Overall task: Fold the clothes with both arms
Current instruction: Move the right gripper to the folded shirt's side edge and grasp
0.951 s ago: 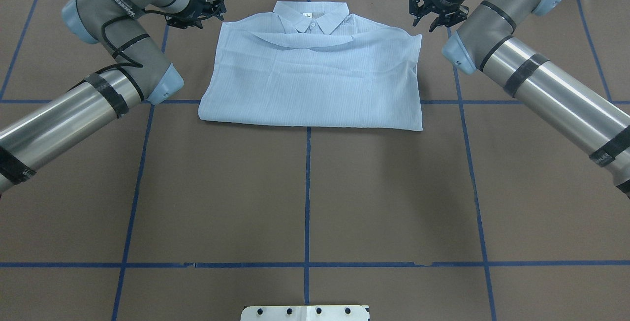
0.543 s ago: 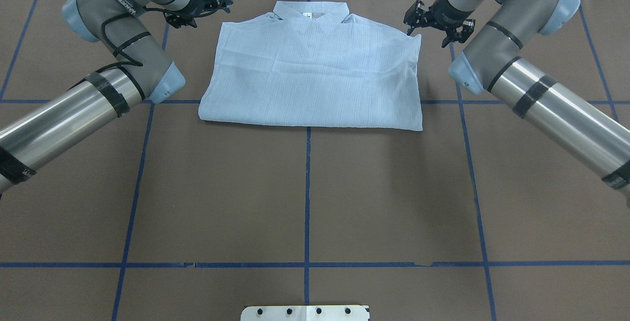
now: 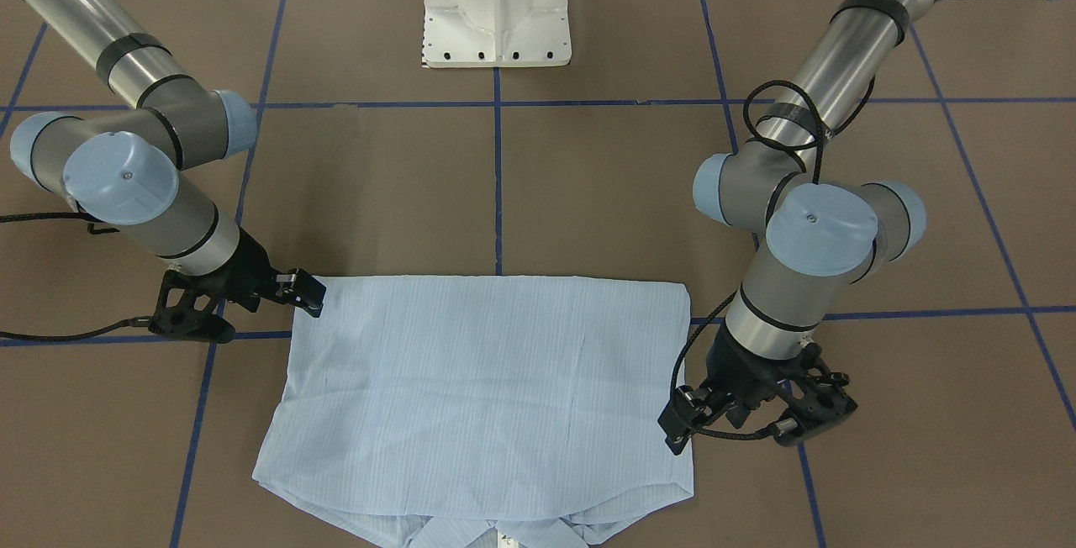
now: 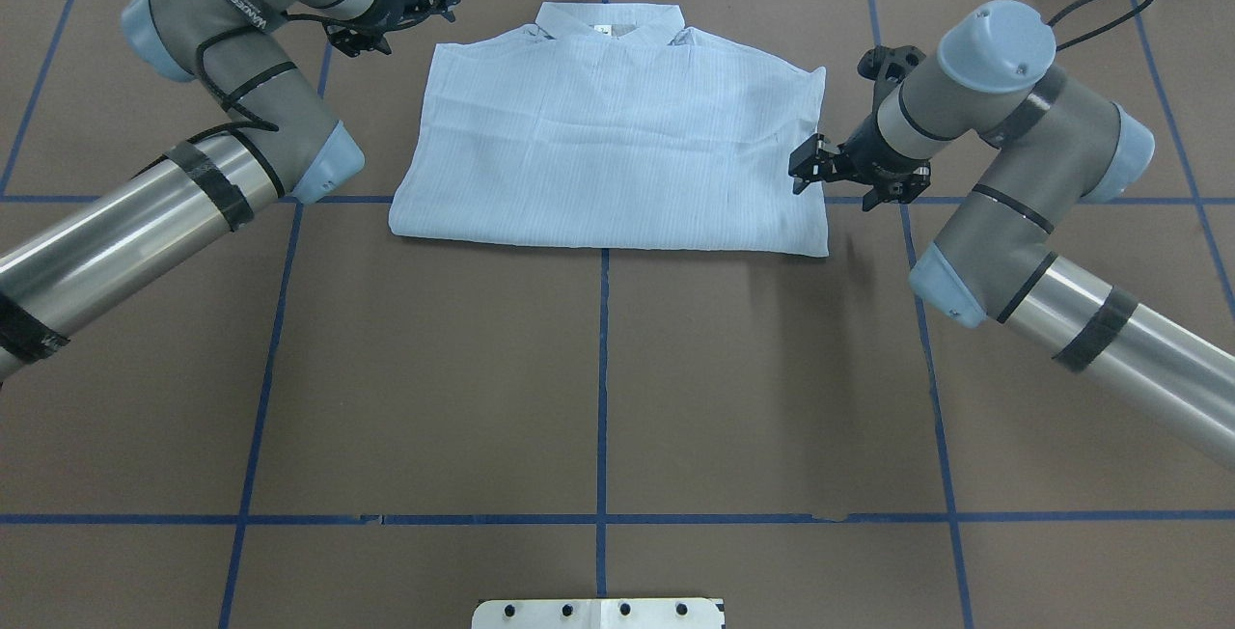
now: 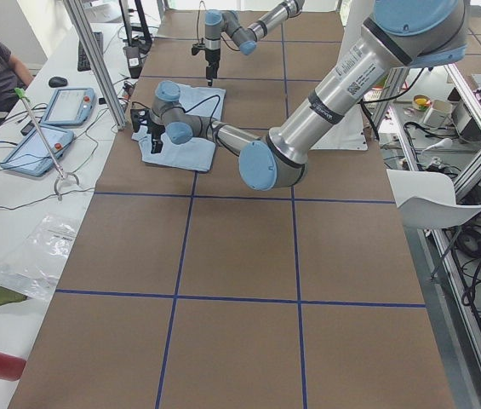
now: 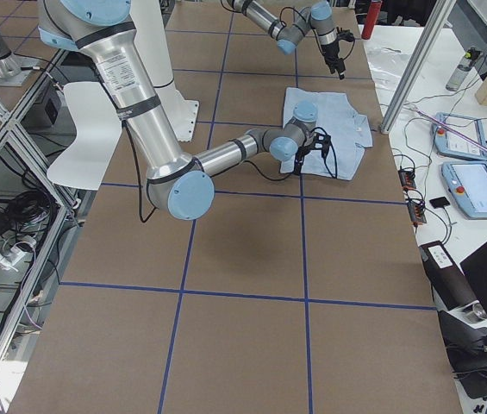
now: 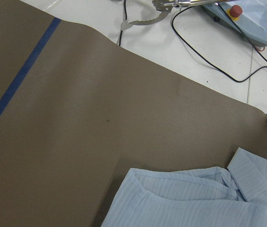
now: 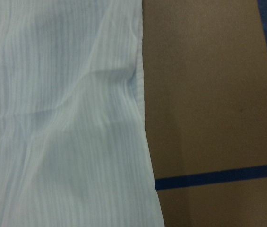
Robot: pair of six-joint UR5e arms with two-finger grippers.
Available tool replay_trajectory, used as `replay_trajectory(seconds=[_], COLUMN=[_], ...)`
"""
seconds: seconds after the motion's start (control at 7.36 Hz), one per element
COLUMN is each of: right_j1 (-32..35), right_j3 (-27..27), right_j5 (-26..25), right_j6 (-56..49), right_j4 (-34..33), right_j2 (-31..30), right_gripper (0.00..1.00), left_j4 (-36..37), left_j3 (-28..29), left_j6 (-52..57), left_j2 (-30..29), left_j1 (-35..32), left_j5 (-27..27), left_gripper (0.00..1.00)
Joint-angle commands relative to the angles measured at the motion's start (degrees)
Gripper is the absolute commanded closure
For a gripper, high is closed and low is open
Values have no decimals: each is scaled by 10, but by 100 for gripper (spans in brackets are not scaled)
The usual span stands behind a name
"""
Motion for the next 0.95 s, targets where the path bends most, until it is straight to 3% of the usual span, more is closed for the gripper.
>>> replay_trajectory(seconds=[0.0, 0.14, 0.41, 0.54, 0.82], right_j1=[-24, -25, -26, -27, -28], right_j3=[-1, -1, 0, 0, 2], right_j5=[-9, -8, -6, -6, -7], right_j6=[0, -1, 0, 0, 0], right_j4=[-1, -1, -1, -2, -1], right_j2=[-7, -6, -5, -5, -7], right_gripper=[12, 25, 77, 94, 100], left_j4=[-1, -1, -1, -1, -1], left_j3=[-2, -2, -1, -2, -2], left_j6=[0, 0, 0, 0, 0], left_j2=[2, 3, 5, 8, 8], left_j1=[1, 0, 1, 1, 1], left_j5=[0, 0, 0, 0, 0], left_gripper=[1, 1, 1, 1, 1])
